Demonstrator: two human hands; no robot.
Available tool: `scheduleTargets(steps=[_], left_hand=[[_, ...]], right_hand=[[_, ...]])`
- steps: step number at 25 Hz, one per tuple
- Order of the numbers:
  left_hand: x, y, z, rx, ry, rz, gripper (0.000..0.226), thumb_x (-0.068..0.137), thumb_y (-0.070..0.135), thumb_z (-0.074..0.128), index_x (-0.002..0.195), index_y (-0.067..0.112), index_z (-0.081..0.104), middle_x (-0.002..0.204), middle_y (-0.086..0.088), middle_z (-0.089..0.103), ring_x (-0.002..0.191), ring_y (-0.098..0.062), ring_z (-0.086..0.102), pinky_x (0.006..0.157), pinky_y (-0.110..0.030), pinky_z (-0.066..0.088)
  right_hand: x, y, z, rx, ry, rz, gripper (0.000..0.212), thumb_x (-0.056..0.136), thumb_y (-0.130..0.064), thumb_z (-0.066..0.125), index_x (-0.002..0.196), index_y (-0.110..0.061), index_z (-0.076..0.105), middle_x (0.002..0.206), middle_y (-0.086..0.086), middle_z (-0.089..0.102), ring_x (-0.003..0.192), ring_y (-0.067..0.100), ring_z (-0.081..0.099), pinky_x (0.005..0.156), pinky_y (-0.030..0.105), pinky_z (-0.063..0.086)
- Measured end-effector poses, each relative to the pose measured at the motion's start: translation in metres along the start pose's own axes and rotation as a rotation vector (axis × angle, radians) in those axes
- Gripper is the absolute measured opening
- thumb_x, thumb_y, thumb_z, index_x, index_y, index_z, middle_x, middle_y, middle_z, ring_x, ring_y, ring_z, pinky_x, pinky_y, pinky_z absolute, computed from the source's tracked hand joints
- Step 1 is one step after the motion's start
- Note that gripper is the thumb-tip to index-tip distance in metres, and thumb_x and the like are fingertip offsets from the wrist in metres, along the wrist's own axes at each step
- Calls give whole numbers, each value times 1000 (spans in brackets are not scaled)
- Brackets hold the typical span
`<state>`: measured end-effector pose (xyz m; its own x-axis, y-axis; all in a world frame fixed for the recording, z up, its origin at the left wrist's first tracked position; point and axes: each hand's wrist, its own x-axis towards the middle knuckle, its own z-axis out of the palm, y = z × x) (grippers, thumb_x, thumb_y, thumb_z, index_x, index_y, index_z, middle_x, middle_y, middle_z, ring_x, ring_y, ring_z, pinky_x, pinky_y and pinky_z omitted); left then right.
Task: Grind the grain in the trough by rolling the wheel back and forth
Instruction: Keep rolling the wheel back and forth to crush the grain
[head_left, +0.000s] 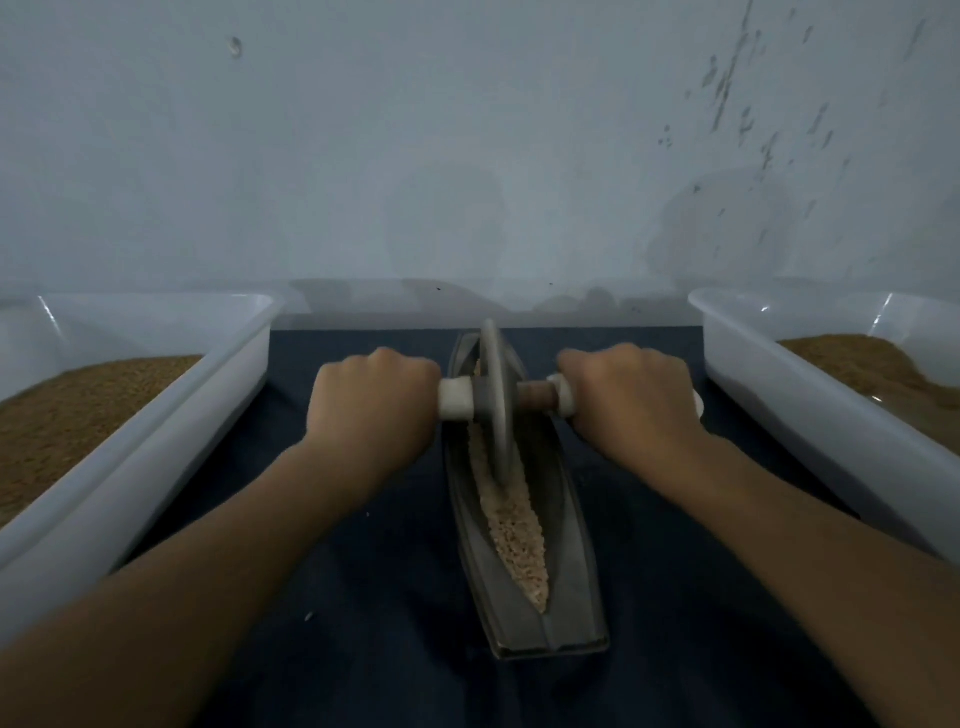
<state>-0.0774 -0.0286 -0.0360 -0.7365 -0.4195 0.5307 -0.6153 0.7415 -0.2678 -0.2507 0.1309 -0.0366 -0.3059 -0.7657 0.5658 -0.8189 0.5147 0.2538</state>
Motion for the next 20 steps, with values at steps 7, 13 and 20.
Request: scheduleTargets(steps=[7, 13, 20], left_hand=[[30, -8, 26, -49, 4, -17, 23, 83, 30, 64, 75, 26, 43, 63, 5, 34, 52, -17, 34, 53, -33, 32], [10, -6, 20, -48, 33, -6, 33, 78, 41, 68, 76, 28, 38, 60, 7, 27, 51, -17, 31, 47, -29, 21], [-17, -1, 13, -338, -46, -238, 19, 81, 42, 60, 74, 28, 49, 67, 9, 52, 56, -14, 48, 48, -27, 37]], right_hand=[[34, 7, 33, 26, 99, -4, 23, 79, -38, 76, 81, -22, 59, 62, -3, 45, 54, 26, 45, 48, 28, 25], [22, 5, 23, 12, 121, -40, 28, 74, -31, 80, 75, -20, 54, 60, -1, 56, 50, 24, 41, 49, 25, 13], [14, -6, -18, 33, 141, 50, 74, 73, -31, 81, 139, -31, 47, 148, 5, 44, 146, 31, 26, 116, 61, 3]])
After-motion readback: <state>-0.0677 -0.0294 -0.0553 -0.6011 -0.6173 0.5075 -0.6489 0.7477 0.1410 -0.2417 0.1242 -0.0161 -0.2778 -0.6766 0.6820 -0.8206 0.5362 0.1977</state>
